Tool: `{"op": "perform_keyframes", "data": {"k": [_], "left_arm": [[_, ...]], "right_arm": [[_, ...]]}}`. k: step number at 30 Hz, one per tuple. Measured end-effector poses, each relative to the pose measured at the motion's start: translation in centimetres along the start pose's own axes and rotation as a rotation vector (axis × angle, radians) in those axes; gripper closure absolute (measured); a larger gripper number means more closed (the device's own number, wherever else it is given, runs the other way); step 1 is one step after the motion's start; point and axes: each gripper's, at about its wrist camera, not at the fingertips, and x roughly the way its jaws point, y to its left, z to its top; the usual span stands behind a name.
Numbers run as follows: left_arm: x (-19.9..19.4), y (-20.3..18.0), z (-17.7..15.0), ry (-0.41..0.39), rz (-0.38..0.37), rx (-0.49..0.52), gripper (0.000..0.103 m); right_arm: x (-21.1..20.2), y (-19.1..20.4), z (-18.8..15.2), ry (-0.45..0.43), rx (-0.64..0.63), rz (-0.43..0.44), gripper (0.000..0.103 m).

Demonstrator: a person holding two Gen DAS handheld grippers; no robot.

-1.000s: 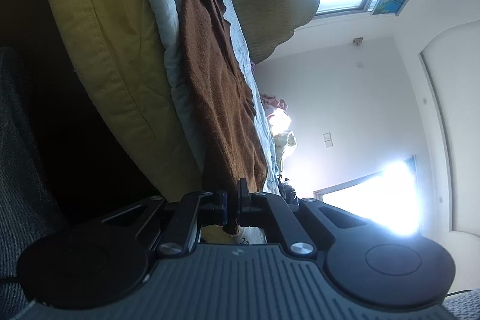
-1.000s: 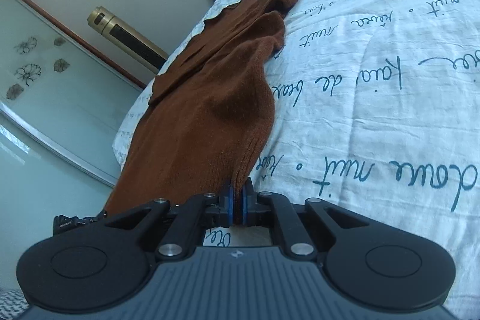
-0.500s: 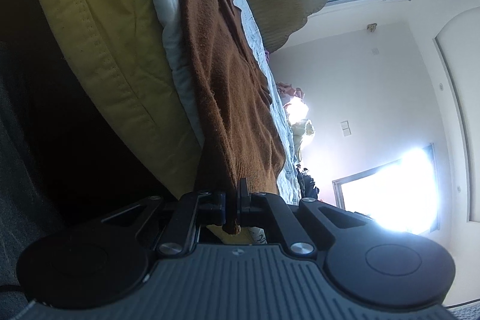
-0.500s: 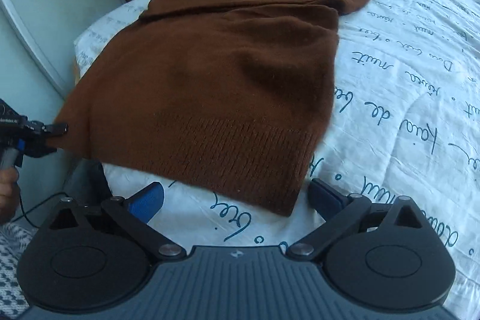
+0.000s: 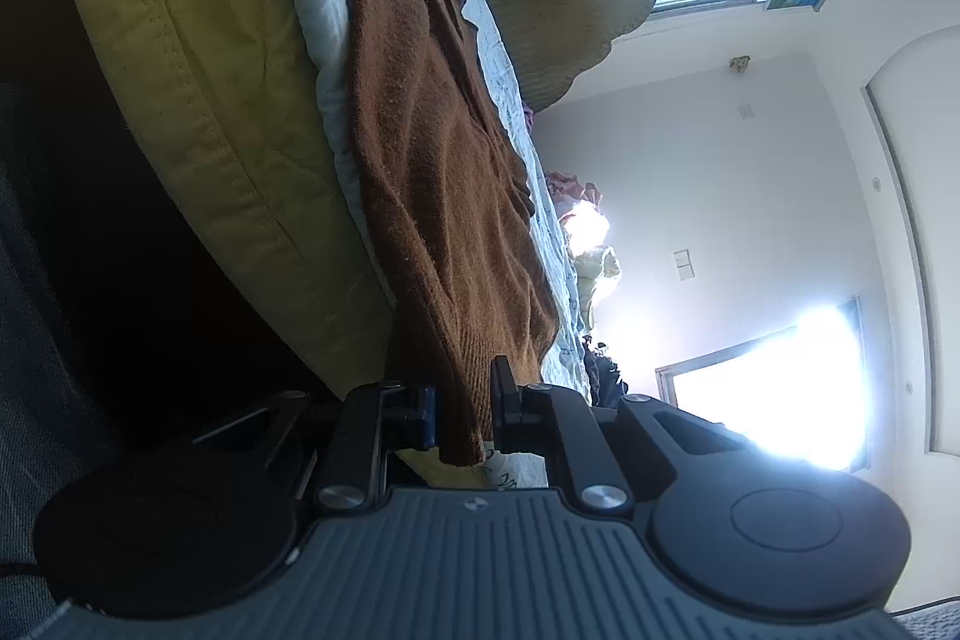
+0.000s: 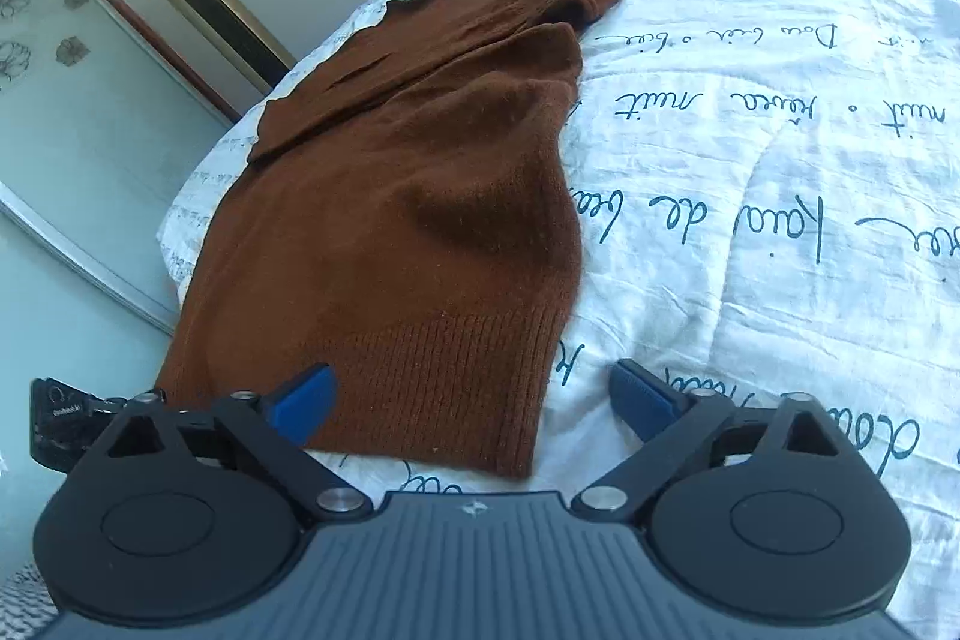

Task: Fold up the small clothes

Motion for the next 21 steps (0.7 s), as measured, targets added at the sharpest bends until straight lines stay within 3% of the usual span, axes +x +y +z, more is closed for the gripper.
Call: {"op": "perform_keyframes", "data": {"k": [1,6,11,16,21], "left_arm": [[0.0,-0.1,0.0,-0.002,0.003,-0.003,0.089],[-0.2,-0.8,0.1,0.005,0.002,-0.012,0.099],[-1.1,-3.3,0.1,-0.011,-0.022,0.034,0.099],[-2.2,-3.4,-0.3,-0.040,-0.011,0.030,0.100],[-2.2,-3.1,0.4,-0.081,-0.044,0.015,0.100]], "right_arm": [[0.1,-0.1,0.2,0.016,0.003,-0.014,0.100],[-1.6,0.8,-1.0,-0.024,-0.008,0.001,0.099],[-5.6,2.7,-0.7,-0.133,-0.040,0.029,0.099],[-5.5,0.8,-1.9,-0.104,0.030,0.030,0.099],[-5.1,0.4,-0.9,-0.157,0.074,0.089,0.099]]}}
